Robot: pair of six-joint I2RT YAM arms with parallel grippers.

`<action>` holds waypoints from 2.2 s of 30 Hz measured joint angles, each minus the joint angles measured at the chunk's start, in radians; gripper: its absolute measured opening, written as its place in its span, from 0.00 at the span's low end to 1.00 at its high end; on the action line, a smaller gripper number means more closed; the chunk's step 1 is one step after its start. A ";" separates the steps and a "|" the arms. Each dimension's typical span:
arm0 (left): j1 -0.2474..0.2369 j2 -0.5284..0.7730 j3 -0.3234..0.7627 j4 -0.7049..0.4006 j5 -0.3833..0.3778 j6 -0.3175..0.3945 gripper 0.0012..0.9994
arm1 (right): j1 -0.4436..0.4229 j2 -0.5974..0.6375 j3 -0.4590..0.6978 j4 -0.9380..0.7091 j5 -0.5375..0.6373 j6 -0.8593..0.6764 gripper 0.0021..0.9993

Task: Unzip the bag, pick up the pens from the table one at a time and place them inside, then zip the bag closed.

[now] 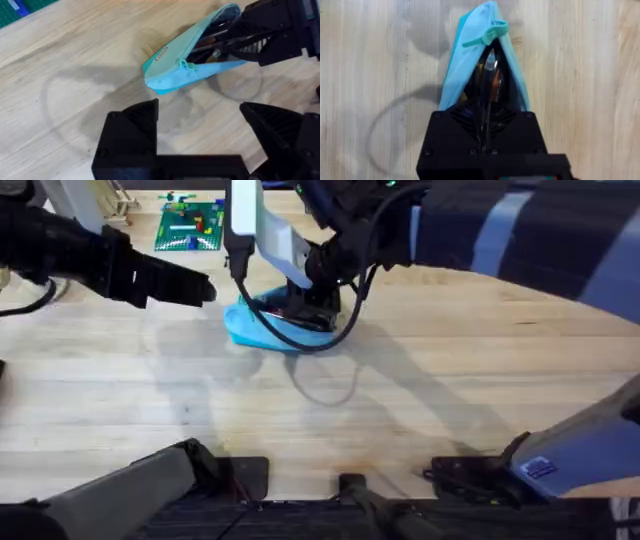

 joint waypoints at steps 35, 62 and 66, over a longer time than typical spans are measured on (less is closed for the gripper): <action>0.000 0.000 0.000 -0.003 0.000 0.000 1.00 | 0.000 0.064 0.000 -0.003 0.000 0.003 1.00; 0.000 0.000 0.000 -0.007 0.000 0.000 1.00 | 0.000 -0.251 0.000 -0.055 0.157 0.569 1.00; 0.000 0.000 0.000 -0.007 0.000 0.000 1.00 | 0.000 -0.268 0.000 -0.104 0.159 0.650 1.00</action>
